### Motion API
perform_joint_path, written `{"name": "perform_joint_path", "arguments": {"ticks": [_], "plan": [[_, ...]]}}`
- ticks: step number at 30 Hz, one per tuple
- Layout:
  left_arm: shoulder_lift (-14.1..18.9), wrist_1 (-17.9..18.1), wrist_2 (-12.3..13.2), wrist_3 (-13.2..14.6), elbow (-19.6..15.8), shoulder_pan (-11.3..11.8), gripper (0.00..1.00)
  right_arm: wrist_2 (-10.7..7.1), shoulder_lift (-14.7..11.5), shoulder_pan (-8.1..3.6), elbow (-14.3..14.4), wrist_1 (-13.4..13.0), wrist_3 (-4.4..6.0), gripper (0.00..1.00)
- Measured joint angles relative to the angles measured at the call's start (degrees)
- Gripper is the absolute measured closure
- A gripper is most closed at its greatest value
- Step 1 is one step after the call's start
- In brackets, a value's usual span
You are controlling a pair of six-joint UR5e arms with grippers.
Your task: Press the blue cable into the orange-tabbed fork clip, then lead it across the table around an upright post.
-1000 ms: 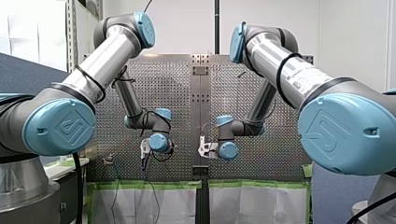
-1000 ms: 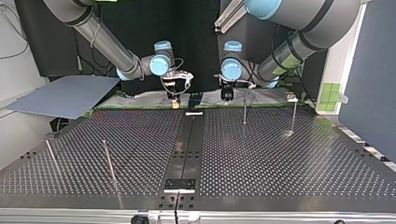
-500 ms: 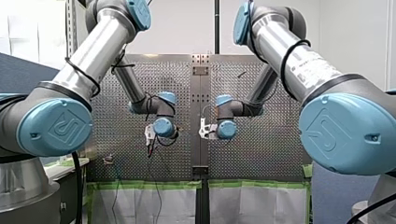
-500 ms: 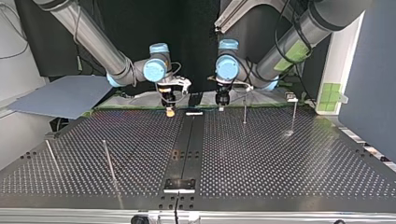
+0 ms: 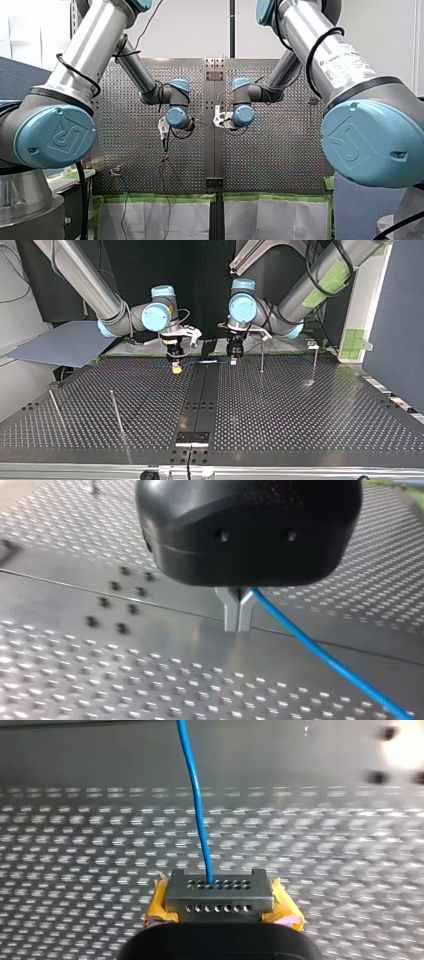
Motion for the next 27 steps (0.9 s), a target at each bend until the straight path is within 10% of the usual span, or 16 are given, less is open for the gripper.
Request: {"name": "perform_joint_path", "arguments": {"ticks": [27], "plan": [[13.0,-10.1,-1.1,0.8,9.4,-0.1,1.0,-0.19,-15.2,-0.71,-2.9,4.1,-0.37,1.0]]}}
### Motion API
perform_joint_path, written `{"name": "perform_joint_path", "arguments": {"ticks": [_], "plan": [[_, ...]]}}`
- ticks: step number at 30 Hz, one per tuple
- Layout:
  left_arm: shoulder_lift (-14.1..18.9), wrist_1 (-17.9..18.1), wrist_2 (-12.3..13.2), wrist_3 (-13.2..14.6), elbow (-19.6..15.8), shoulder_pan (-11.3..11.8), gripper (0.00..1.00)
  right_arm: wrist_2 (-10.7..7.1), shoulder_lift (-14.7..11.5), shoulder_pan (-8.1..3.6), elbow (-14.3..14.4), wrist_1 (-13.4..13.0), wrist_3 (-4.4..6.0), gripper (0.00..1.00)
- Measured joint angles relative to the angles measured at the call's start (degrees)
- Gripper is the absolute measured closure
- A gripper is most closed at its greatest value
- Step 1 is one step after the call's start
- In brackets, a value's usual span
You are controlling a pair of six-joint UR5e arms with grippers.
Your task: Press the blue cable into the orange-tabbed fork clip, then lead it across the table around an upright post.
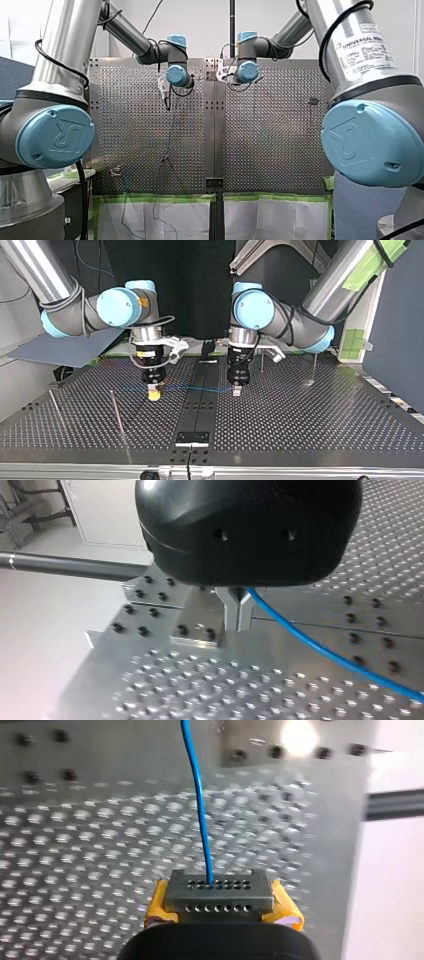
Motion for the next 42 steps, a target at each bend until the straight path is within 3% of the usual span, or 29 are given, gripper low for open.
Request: {"name": "perform_joint_path", "arguments": {"ticks": [14,25,33,42], "plan": [[0.1,-5.7,0.3,0.5,6.8,-0.5,1.0,-0.09,-3.2,-1.37,-0.3,1.0,0.38,1.0],[0.0,-8.6,0.9,0.5,12.3,-1.4,1.0,0.08,-4.5,-3.28,-0.6,2.5,0.43,1.0],[-0.4,-9.1,0.8,0.4,14.5,-2.3,1.0,0.1,-5.7,-4.97,-1.2,3.2,1.5,1.0],[-3.8,-10.6,0.9,0.5,17.2,-4.5,1.0,0.01,-6.9,-7.01,-1.8,4.5,2.26,1.0]]}}
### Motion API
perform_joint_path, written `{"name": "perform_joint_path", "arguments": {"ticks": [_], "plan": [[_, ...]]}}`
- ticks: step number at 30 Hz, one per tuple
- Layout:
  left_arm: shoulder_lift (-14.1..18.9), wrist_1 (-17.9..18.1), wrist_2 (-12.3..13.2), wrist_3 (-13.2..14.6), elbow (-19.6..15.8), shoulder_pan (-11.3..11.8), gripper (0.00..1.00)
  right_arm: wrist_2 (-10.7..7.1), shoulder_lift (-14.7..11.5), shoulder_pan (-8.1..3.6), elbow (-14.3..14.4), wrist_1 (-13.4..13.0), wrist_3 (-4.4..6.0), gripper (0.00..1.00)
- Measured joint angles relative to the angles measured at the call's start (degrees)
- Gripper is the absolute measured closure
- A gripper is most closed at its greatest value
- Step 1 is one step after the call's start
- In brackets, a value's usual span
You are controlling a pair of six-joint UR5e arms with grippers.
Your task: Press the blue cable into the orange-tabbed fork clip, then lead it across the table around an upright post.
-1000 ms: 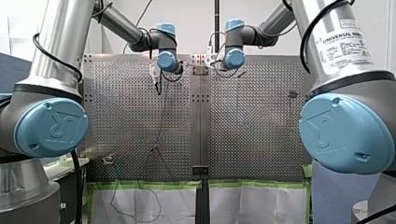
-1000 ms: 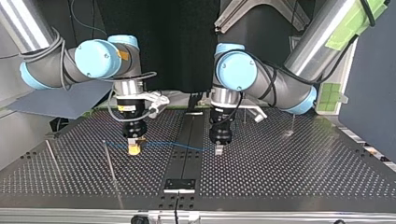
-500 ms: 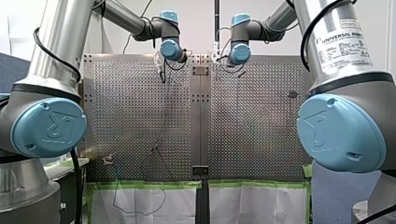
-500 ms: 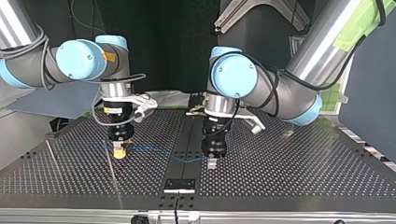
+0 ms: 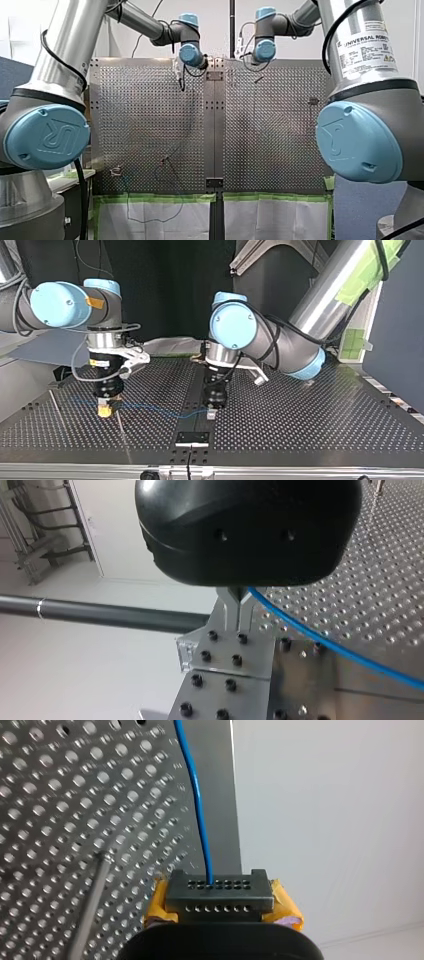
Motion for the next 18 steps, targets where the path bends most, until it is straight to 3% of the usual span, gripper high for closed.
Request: {"name": "perform_joint_path", "arguments": {"ticks": [7,18], "plan": [[-1.7,-1.2,-0.7,-0.6,3.1,-1.5,1.0,-0.01,-0.5,-1.94,-0.1,1.0,-0.08,1.0],[-7.5,-5.2,-0.8,-2.1,9.6,-4.6,1.0,-0.04,-0.5,-5.06,-0.1,1.8,-0.4,1.0]]}}
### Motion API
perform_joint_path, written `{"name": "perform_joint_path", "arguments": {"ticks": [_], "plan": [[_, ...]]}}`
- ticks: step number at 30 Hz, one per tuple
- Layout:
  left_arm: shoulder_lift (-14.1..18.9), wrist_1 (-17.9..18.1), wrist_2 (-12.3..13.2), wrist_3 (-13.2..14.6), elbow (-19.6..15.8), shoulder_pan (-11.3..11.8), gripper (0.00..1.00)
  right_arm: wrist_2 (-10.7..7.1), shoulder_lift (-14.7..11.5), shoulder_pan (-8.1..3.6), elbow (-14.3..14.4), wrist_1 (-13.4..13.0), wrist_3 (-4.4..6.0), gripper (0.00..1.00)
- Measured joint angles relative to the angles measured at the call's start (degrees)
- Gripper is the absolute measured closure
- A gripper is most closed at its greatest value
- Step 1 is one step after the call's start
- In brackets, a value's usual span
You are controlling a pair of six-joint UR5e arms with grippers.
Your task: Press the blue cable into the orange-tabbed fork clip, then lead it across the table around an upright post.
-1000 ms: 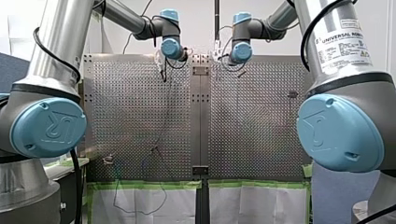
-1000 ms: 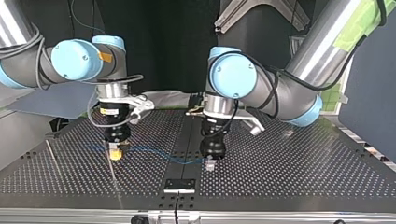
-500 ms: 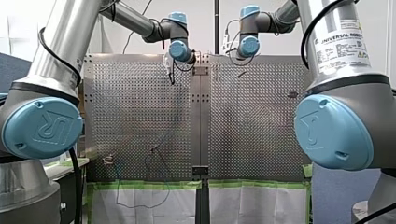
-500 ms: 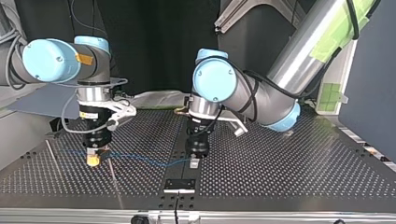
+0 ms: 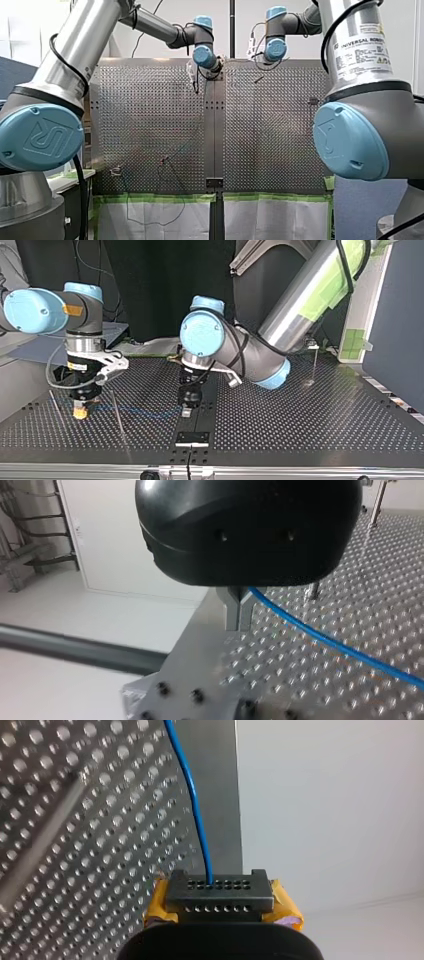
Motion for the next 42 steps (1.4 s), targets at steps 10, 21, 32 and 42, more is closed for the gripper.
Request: {"name": "perform_joint_path", "arguments": {"ticks": [10,21,32,42], "plan": [[-2.0,1.1,-1.2,-2.2,5.5,-2.2,1.0,-0.48,0.1,-3.54,0.0,0.0,-0.05,1.0],[-3.2,1.8,-1.2,-3.5,7.2,-2.8,1.0,-2.38,1.2,-6.53,-0.4,-0.2,0.26,1.0],[-9.0,-0.3,-0.7,-4.5,12.9,-4.9,1.0,-3.56,2.6,-8.99,-1.8,-0.2,0.41,1.0],[-15.0,0.1,-0.4,-6.2,18.7,-6.2,1.0,-4.54,3.6,-11.28,-1.8,-0.3,0.63,1.0]]}}
